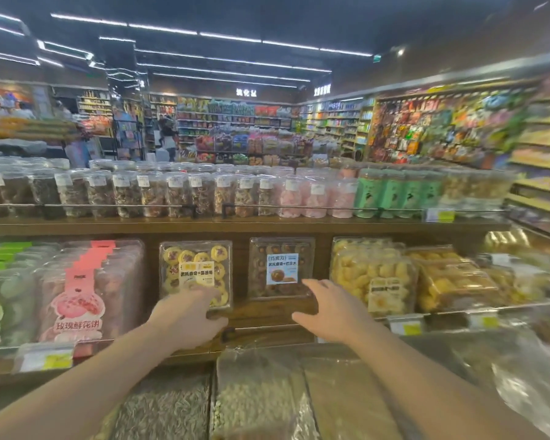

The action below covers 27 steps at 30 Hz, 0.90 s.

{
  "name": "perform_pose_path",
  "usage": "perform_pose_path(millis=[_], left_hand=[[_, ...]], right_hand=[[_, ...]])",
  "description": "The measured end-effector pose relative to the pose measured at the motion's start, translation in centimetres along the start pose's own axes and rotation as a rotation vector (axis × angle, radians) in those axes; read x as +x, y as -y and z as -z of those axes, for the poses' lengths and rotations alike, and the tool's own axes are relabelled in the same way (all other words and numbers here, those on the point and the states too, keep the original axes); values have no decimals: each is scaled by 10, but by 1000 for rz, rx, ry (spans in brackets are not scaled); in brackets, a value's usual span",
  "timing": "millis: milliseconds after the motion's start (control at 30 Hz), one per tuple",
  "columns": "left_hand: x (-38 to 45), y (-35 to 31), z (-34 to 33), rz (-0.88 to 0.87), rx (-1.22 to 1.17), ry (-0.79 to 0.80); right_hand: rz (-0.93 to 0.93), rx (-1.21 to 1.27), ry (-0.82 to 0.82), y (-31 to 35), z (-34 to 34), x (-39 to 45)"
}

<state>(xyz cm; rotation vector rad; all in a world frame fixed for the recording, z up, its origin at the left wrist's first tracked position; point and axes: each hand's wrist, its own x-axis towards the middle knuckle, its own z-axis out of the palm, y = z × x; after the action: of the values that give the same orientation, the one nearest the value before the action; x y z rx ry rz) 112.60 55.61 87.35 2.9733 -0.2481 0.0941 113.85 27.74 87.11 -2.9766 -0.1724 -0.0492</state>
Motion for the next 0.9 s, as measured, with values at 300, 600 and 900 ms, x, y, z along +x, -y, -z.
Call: perform_pose_path(millis=[300, 600, 900], left_hand=[[-21, -60, -3, -306, 36, 8], [-61, -75, -24, -467, 20, 143], [-89, -75, -10, -530, 78, 177]], right_hand=[[-270, 39, -58, -27, 14, -127], [-475, 47, -82, -24, -8, -227], [-515, 19, -126, -1, 8, -264]])
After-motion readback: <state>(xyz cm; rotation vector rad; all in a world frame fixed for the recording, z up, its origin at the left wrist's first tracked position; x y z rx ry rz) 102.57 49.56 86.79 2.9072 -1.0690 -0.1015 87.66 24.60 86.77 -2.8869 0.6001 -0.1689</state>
